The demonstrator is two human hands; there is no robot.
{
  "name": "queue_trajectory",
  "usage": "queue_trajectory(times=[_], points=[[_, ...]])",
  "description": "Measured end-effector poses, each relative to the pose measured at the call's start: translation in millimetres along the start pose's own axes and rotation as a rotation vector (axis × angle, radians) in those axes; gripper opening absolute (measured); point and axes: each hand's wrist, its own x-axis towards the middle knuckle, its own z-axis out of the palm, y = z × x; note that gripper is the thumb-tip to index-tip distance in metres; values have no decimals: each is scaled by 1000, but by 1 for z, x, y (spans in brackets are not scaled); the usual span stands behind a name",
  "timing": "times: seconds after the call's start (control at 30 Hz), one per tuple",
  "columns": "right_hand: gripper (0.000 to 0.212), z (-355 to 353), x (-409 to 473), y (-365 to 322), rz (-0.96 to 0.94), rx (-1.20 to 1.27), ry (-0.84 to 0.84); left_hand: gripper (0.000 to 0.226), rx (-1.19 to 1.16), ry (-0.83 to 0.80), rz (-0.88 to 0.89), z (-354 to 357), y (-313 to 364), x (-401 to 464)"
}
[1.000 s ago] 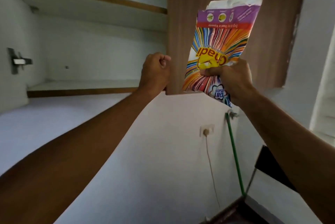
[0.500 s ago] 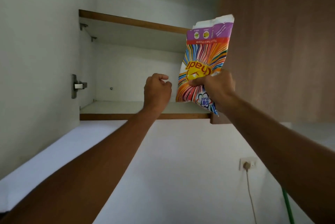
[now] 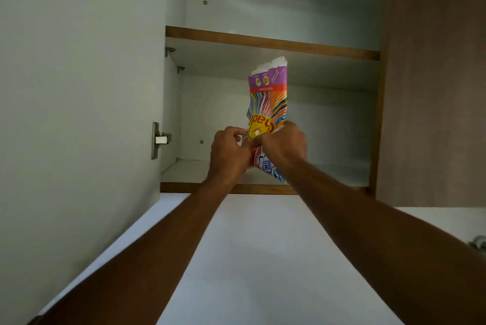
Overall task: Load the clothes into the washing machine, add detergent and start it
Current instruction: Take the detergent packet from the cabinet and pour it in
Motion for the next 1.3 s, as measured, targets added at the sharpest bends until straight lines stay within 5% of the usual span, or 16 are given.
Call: queue_trajectory(times=[0.27, 0.67, 0.77, 0.93, 1.3], points=[[57, 75, -6, -26, -33, -80, -52, 49, -137, 227, -220, -33, -12, 20], [58, 128, 12, -28, 99, 36, -349, 34, -82, 292, -222, -23, -36, 33], [48, 133, 21, -26, -68, -69, -439, 48, -38, 326, -290, -20, -36, 35], [35, 143, 18, -20, -269, -163, -358, 59, -17, 319, -386, -22, -46, 43], [59, 137, 7, -10, -369, -175, -505, 74, 110, 355, -422, -21, -42, 36]])
